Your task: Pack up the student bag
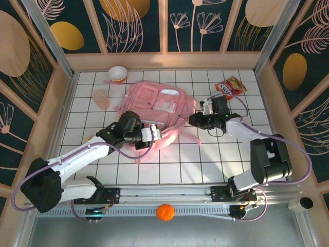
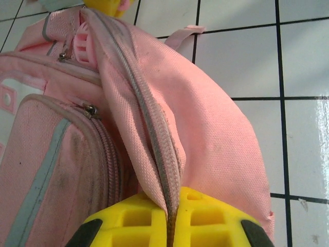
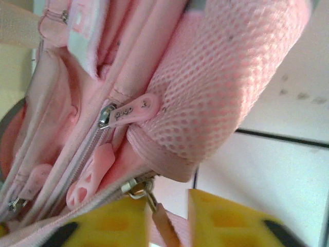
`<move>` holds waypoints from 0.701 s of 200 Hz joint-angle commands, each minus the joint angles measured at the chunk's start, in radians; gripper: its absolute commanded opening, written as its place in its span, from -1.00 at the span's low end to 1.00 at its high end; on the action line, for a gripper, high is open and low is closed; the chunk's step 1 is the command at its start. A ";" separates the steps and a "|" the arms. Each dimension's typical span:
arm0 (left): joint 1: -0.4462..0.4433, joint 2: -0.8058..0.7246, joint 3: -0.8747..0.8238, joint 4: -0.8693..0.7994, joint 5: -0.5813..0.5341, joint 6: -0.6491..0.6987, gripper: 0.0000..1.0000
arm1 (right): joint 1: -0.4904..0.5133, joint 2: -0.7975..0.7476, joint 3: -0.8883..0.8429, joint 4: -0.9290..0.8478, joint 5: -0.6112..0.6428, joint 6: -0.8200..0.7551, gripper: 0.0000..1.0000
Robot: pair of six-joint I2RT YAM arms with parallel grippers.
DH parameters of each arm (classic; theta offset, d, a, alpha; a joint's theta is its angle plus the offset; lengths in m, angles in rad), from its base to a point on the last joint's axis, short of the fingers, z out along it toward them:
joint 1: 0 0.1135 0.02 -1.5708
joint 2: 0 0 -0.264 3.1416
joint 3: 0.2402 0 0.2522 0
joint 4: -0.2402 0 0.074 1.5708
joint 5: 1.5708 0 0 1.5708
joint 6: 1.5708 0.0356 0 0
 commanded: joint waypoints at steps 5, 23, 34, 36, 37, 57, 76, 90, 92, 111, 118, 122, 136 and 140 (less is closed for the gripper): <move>0.001 -0.016 -0.002 0.085 0.042 -0.091 -0.99 | -0.029 -0.119 -0.024 -0.046 0.068 -0.047 -0.24; 0.002 0.011 0.013 0.066 0.064 -0.094 -0.90 | -0.029 -0.191 -0.050 -0.103 0.055 -0.036 -0.14; 0.002 0.020 0.014 0.067 0.100 -0.095 -0.89 | -0.022 -0.232 -0.065 -0.132 0.057 -0.006 -0.14; 0.001 0.022 0.014 0.067 0.108 -0.093 -0.89 | -0.019 -0.241 -0.068 -0.137 0.060 0.000 -0.14; 0.001 0.023 0.014 0.067 0.112 -0.093 -0.89 | -0.017 -0.246 -0.070 -0.139 0.062 0.003 -0.14; 0.001 0.043 0.011 0.078 0.166 -0.088 -0.91 | 0.034 -0.323 -0.092 -0.157 0.140 0.108 -0.13; 0.002 0.066 0.015 0.082 0.175 -0.086 -0.90 | 0.106 -0.377 -0.123 -0.109 0.193 0.236 -0.13; 0.002 0.073 0.017 0.095 0.183 -0.096 -0.78 | 0.181 -0.404 -0.154 -0.019 0.237 0.346 -0.13; 0.001 0.072 0.018 0.098 0.185 -0.097 -0.75 | 0.192 -0.406 -0.158 -0.002 0.240 0.361 -0.13; 0.002 0.077 0.023 0.130 0.217 -0.128 -0.54 | 0.281 -0.398 -0.204 0.153 0.269 0.474 -0.13; 0.001 0.082 0.026 0.139 0.231 -0.139 -0.48 | 0.314 -0.388 -0.206 0.186 0.296 0.501 -0.13; 0.001 0.084 0.027 0.144 0.238 -0.146 -0.46 | 0.331 -0.380 -0.203 0.192 0.321 0.512 -0.13; 0.002 0.100 0.026 0.166 0.248 -0.170 -0.45 | 0.391 -0.354 -0.187 0.192 0.419 0.551 -0.13; 0.001 0.105 0.027 0.172 0.247 -0.176 -0.46 | 0.406 -0.344 -0.183 0.191 0.441 0.563 -0.13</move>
